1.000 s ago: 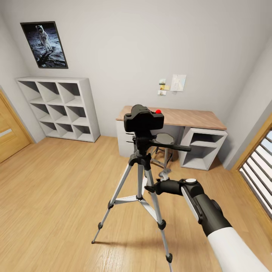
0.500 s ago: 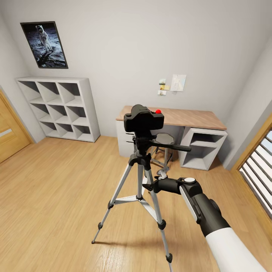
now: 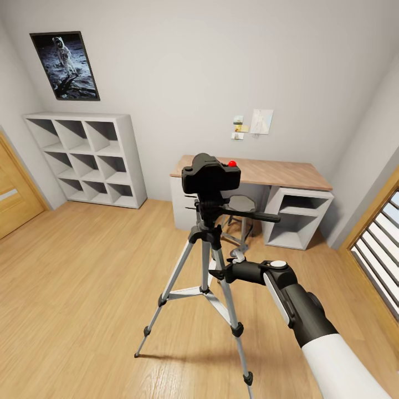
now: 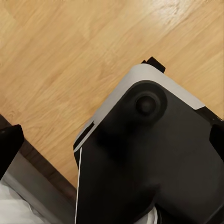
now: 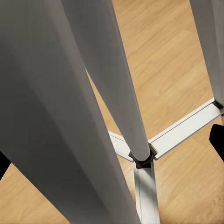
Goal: Attach the digital camera to the camera tripod in the bedroom.
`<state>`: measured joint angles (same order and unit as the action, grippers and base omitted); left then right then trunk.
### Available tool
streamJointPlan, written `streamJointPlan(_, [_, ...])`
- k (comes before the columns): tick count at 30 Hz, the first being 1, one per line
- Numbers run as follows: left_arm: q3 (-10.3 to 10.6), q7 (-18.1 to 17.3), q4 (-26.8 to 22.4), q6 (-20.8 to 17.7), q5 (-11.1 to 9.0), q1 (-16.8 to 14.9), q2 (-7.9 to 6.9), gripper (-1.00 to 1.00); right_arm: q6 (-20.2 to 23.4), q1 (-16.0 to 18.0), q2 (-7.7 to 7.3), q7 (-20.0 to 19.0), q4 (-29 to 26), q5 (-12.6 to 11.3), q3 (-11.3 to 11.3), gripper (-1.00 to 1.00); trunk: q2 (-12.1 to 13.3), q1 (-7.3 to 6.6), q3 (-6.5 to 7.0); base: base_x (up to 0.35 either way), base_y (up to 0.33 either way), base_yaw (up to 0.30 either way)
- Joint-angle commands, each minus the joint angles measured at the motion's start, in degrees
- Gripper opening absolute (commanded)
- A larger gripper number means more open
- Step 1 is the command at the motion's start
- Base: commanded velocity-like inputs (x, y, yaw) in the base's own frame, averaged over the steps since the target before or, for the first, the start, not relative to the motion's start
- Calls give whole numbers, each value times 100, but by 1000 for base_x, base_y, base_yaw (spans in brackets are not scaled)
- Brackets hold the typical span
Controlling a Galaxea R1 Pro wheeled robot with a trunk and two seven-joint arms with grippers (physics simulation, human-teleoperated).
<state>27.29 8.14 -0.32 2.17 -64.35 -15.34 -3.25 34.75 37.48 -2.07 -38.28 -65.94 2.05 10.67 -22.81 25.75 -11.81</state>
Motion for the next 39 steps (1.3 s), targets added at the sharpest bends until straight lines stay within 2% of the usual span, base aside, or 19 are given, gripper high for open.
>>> streamJointPlan(1, [48,21,-3,12,-43,-3,0,100,26,5,-5,-24,-7,19,5,100,-11,3,-11,0,0,0])
streamJointPlan(8, [48,21,-3,19,-43,-2,0,100,44,5,-34,-67,-37,-40,5,100,-11,3,-11,0,0,0])
streamJointPlan(16, [48,21,-3,20,-44,-2,-2,100,281,5,-58,-304,-82,-57,-1,100,-11,3,-11,0,0,0])
streamJointPlan(17, [48,21,-3,20,-44,-2,-1,100,604,5,-60,-390,-87,-57,-2,100,-11,3,-11,0,0,0])
streamJointPlan(18, [48,21,-3,20,-44,-3,-1,100,712,5,-61,-444,-92,-56,-4,100,-11,3,-11,0,0,0])
streamJointPlan(26, [48,21,-3,20,-43,-4,0,100,1362,5,-71,-776,-128,-36,-18,100,-11,3,-11,0,0,0])
streamJointPlan(39, [48,21,-3,20,-43,-1,0,100,1491,5,-177,-815,-58,-25,-16,100,-11,3,-11,0,0,0])
